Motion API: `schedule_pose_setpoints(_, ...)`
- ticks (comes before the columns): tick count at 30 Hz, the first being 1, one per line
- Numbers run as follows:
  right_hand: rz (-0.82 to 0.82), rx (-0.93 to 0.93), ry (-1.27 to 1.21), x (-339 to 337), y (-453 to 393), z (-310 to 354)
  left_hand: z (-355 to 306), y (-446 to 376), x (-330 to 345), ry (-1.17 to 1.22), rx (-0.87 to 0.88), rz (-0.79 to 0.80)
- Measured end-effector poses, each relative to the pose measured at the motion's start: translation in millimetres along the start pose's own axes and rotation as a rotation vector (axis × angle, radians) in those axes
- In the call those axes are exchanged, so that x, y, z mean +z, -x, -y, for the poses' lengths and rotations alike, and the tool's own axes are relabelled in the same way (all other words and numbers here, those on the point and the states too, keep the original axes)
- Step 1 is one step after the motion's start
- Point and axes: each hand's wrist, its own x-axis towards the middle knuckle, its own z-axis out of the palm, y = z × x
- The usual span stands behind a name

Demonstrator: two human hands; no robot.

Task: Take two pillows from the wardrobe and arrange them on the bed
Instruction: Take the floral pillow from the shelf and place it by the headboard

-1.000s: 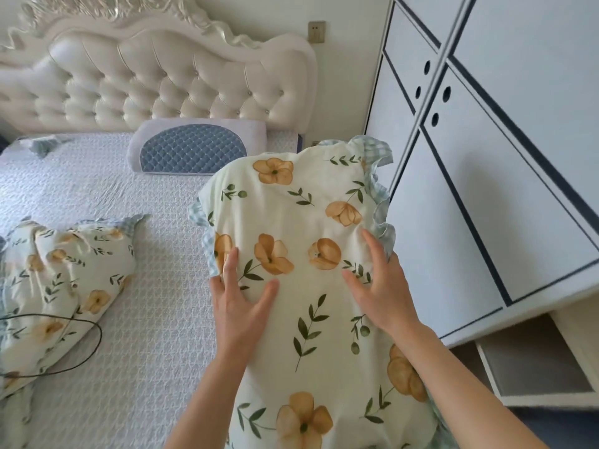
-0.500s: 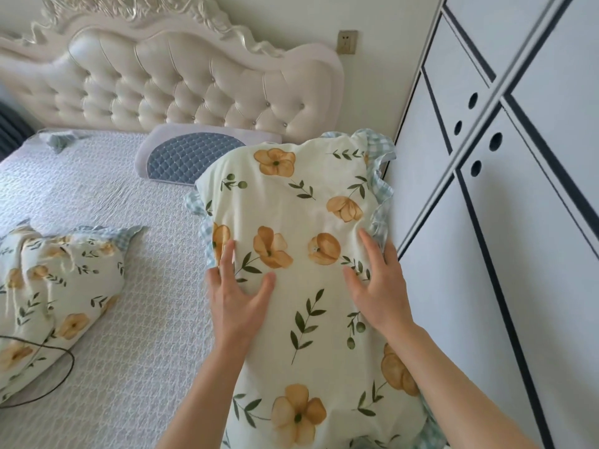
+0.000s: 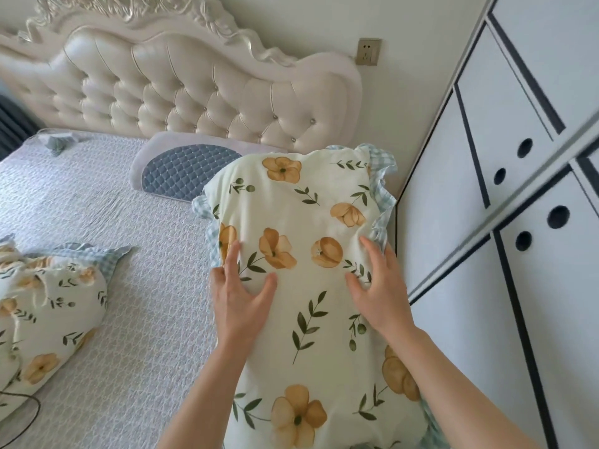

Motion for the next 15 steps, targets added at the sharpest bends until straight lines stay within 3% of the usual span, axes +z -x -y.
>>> schedule_pose_setpoints(15,0.004,-0.082,-0.017,38.8,-241.8,19.8,-35.3,-220.3,61.7,0.050,-0.061,-0.007)
